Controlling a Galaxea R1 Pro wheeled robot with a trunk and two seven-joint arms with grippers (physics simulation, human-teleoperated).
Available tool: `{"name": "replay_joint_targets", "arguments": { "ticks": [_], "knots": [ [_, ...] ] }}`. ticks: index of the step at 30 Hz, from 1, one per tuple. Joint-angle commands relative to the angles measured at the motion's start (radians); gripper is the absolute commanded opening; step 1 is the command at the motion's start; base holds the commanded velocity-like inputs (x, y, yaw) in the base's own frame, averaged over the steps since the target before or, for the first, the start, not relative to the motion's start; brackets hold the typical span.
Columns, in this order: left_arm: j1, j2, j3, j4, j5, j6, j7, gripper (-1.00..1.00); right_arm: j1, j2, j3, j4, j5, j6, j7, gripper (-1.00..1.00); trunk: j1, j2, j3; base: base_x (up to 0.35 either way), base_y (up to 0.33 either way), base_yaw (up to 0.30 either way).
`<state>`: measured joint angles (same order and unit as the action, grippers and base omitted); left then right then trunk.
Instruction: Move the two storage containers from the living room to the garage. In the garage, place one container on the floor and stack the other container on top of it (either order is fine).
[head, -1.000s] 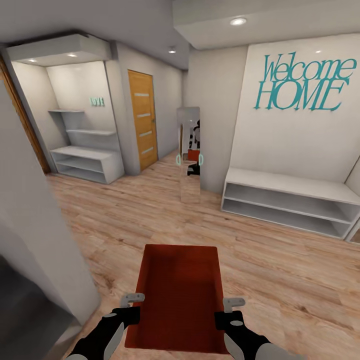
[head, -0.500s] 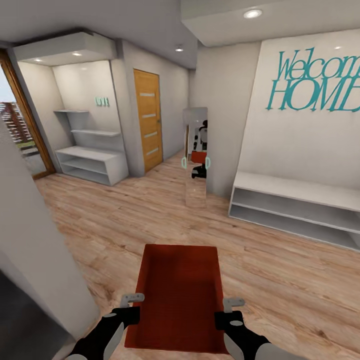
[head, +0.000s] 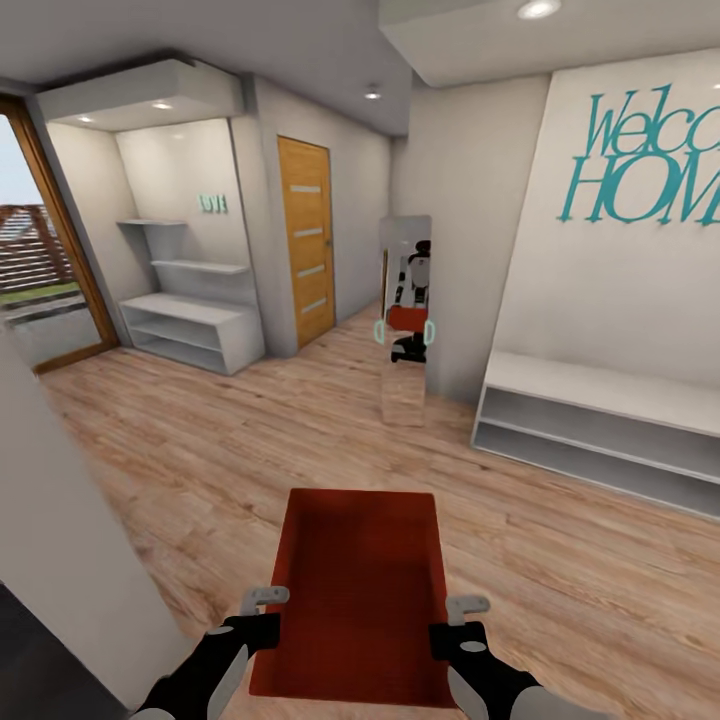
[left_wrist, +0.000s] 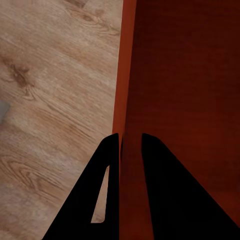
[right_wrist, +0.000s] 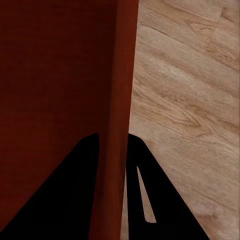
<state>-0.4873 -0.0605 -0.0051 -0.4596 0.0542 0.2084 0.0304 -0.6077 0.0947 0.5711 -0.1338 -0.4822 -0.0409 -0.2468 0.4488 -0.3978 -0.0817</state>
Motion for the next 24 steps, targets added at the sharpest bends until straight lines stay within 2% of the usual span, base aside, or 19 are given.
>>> {"name": "replay_joint_targets", "arguments": {
  "ticks": [1, 24],
  "knots": [
    [0.0, 0.002, -0.01, -0.005, -0.011, 0.007, 0.011, -1.0, -0.001, -0.004, 0.012, 0.021, -0.025, -0.005, -0.006, -1.0, 0.001, -0.002, -0.002, 0.323, 0.0, 0.0],
    [0.0, 0.002, -0.01, -0.006, -0.011, 0.007, 0.011, -1.0, -0.001, -0.003, 0.012, 0.022, -0.024, -0.005, -0.006, -1.0, 0.001, -0.002, -0.002, 0.323, 0.0, 0.0]
  ]
}}
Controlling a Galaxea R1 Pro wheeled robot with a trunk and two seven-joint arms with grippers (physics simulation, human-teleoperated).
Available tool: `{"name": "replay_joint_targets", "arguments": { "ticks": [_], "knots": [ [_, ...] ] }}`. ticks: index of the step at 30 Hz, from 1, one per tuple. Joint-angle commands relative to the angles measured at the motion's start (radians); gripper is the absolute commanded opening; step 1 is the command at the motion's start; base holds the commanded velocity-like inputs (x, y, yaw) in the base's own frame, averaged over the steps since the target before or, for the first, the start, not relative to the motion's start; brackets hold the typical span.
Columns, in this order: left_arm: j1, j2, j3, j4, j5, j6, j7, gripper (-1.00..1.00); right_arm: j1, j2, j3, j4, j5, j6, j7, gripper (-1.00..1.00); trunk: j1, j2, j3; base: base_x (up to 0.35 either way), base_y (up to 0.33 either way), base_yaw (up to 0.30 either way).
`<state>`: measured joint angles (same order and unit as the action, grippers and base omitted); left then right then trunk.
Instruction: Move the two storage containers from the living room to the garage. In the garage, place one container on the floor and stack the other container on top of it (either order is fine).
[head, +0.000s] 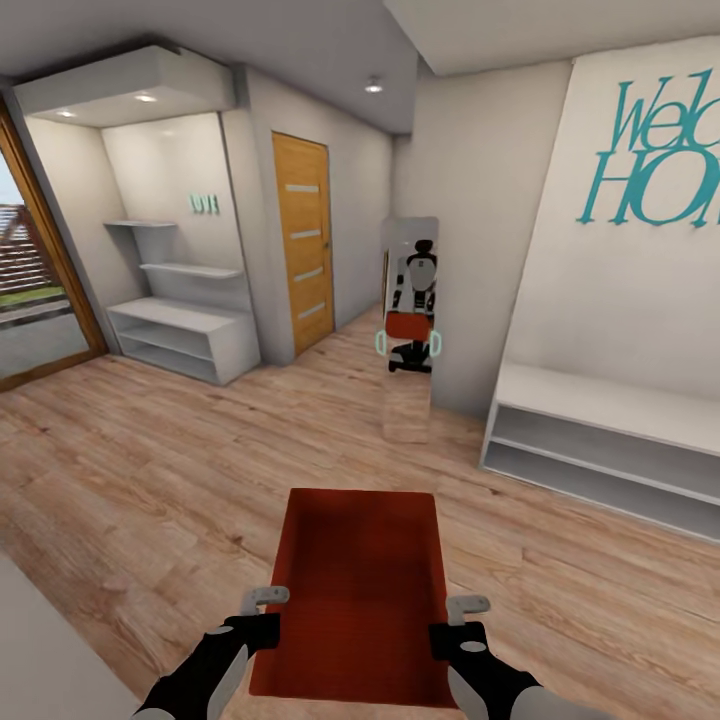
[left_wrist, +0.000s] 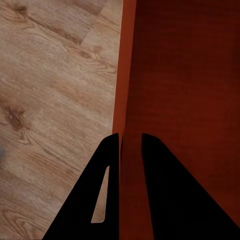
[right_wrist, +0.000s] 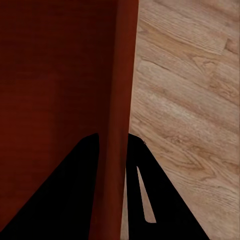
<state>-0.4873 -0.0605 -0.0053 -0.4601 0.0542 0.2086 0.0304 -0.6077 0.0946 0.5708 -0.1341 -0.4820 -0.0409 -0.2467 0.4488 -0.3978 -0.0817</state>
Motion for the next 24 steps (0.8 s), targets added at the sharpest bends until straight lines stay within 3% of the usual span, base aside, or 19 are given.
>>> {"name": "replay_joint_targets", "arguments": {
  "ticks": [1, 13, 24],
  "knots": [
    [0.0, 0.002, -0.01, -0.005, -0.011, 0.006, 0.011, -1.0, -0.001, -0.003, 0.012, 0.022, -0.024, -0.005, -0.006, -1.0, 0.001, -0.002, -0.002, 0.323, 0.0, 0.0],
    [0.0, 0.002, -0.01, -0.005, -0.011, 0.007, 0.011, -1.0, -0.001, -0.003, 0.012, 0.021, -0.025, -0.005, -0.008, -1.0, 0.001, -0.002, -0.002, 0.323, 0.0, 0.01],
    [0.0, 0.002, -0.01, -0.006, -0.011, 0.007, 0.011, -1.0, -0.001, -0.004, 0.012, 0.021, -0.024, -0.004, -0.006, -1.0, 0.001, -0.002, -0.002, 0.323, 0.0, 0.238]
  ]
}}
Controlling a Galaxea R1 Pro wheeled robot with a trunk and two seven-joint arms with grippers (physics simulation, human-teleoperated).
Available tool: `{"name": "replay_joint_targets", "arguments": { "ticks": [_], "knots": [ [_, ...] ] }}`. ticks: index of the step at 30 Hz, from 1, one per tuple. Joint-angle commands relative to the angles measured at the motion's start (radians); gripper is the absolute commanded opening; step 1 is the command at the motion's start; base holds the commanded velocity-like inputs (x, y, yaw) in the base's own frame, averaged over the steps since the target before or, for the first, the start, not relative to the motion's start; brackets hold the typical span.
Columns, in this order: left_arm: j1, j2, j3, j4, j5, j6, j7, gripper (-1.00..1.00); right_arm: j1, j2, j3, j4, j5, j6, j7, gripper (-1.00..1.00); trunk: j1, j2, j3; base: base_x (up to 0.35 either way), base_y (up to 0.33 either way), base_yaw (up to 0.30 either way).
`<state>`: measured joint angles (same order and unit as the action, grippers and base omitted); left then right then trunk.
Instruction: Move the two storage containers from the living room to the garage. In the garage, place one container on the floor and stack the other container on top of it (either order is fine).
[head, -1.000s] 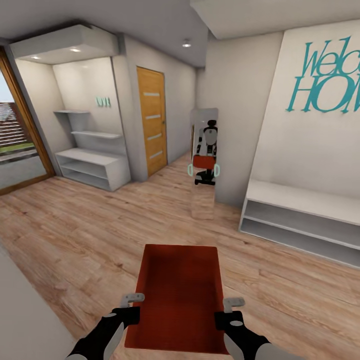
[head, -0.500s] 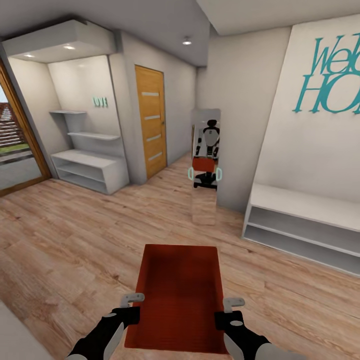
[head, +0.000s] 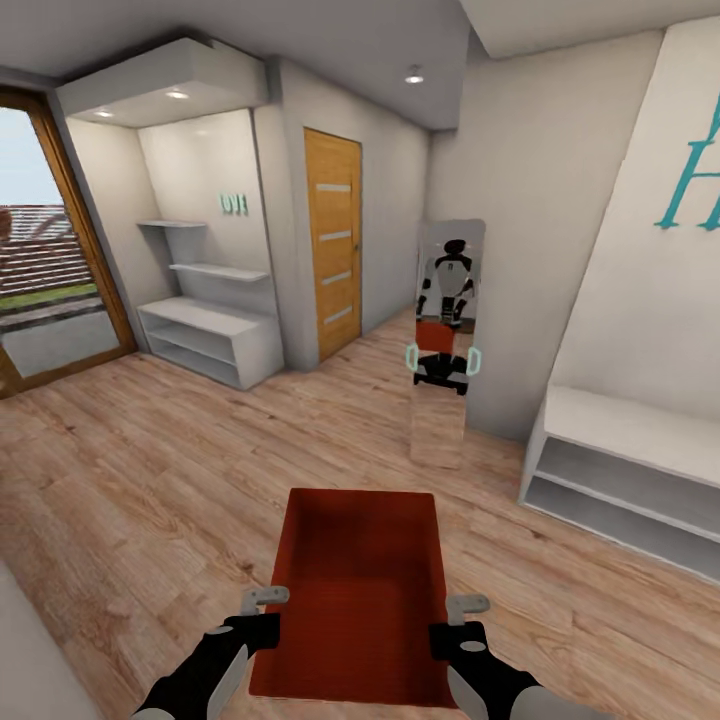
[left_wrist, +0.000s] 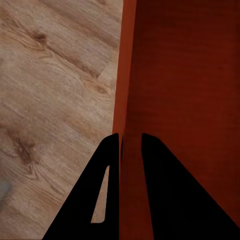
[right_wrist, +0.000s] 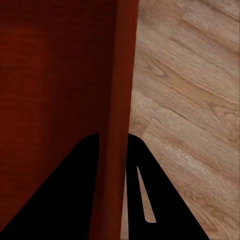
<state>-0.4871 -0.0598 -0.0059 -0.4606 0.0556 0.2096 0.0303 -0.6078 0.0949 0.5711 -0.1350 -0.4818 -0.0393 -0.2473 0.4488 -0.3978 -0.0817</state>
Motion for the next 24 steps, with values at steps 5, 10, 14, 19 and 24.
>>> {"name": "replay_joint_targets", "arguments": {
  "ticks": [5, 10, 14, 19, 24],
  "knots": [
    [-0.001, 0.001, -0.009, -0.006, -0.013, 0.007, 0.011, -1.0, -0.001, -0.004, 0.012, 0.022, -0.025, -0.005, -0.005, -1.0, 0.001, -0.002, -0.002, 0.323, 0.0, 0.051],
    [-0.001, 0.001, -0.009, -0.006, -0.013, 0.007, 0.011, -1.0, -0.001, -0.004, 0.012, 0.023, -0.025, -0.006, -0.006, -1.0, 0.001, -0.002, -0.002, 0.323, 0.0, 0.002],
    [-0.001, 0.001, -0.009, -0.006, -0.013, 0.007, 0.011, -1.0, -0.001, -0.004, 0.012, 0.023, -0.025, -0.007, -0.007, -1.0, 0.001, -0.002, -0.002, 0.323, 0.0, 0.0],
    [-0.001, 0.001, -0.009, -0.006, -0.012, 0.007, 0.011, -1.0, -0.001, -0.004, 0.012, 0.022, -0.025, -0.006, -0.006, -1.0, 0.001, -0.002, -0.002, 0.323, 0.0, 0.04],
    [-0.001, 0.001, -0.009, -0.006, -0.013, 0.007, 0.011, -1.0, -0.001, -0.004, 0.012, 0.023, -0.024, -0.005, -0.006, -1.0, 0.001, -0.002, -0.002, 0.323, 0.0, 0.232]
  ]
}}
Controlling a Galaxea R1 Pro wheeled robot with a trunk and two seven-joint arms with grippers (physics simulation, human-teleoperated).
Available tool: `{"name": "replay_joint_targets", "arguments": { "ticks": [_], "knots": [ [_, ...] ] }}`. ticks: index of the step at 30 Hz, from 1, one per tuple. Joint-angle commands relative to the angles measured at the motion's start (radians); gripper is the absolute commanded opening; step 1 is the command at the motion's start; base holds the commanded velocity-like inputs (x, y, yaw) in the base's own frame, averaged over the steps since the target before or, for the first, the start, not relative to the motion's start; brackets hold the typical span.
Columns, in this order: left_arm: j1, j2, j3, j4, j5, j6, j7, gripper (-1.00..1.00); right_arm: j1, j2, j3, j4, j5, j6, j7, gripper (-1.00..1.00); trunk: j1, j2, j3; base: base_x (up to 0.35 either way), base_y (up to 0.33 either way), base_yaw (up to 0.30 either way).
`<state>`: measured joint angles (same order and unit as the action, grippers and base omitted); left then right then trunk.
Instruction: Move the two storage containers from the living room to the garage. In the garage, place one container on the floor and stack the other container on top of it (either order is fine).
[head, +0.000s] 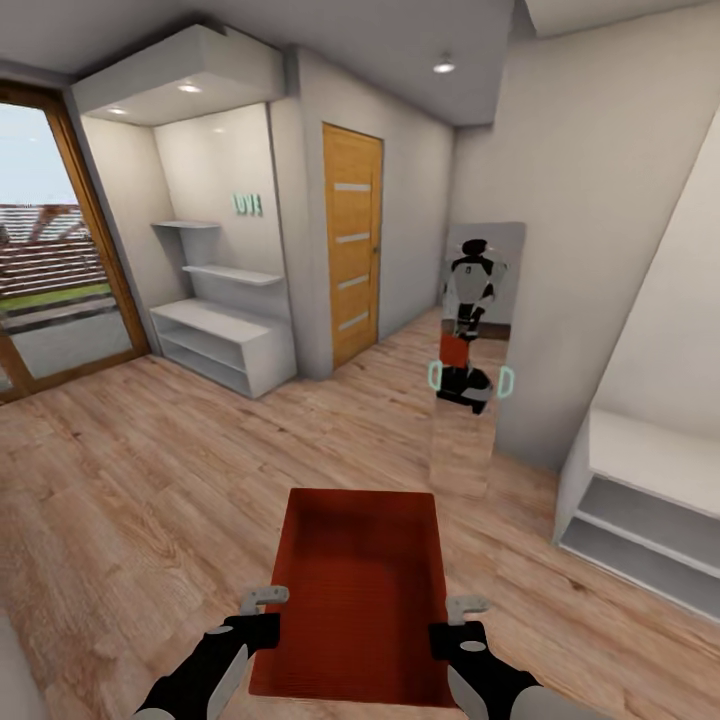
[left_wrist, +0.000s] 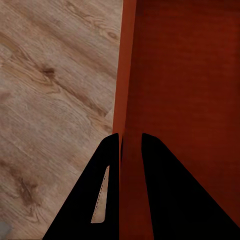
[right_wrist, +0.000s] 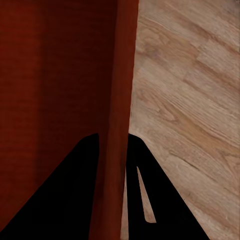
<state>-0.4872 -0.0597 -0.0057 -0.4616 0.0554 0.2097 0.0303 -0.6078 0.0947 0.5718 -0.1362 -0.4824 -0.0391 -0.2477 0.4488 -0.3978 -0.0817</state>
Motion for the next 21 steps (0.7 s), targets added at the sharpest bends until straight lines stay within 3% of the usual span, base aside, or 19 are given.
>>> {"name": "replay_joint_targets", "arguments": {
  "ticks": [1, 21],
  "knots": [
    [-0.001, 0.001, -0.01, -0.005, -0.012, 0.007, 0.011, -1.0, -0.001, -0.004, 0.011, 0.024, -0.024, -0.005, -0.005, -1.0, 0.001, -0.002, -0.002, 0.323, 0.0, 0.26],
    [-0.001, 0.001, -0.01, -0.005, -0.011, 0.007, 0.011, -1.0, -0.001, -0.004, 0.011, 0.024, -0.024, -0.005, -0.006, -1.0, 0.001, -0.002, -0.002, 0.323, 0.0, 0.267]
  ]
}}
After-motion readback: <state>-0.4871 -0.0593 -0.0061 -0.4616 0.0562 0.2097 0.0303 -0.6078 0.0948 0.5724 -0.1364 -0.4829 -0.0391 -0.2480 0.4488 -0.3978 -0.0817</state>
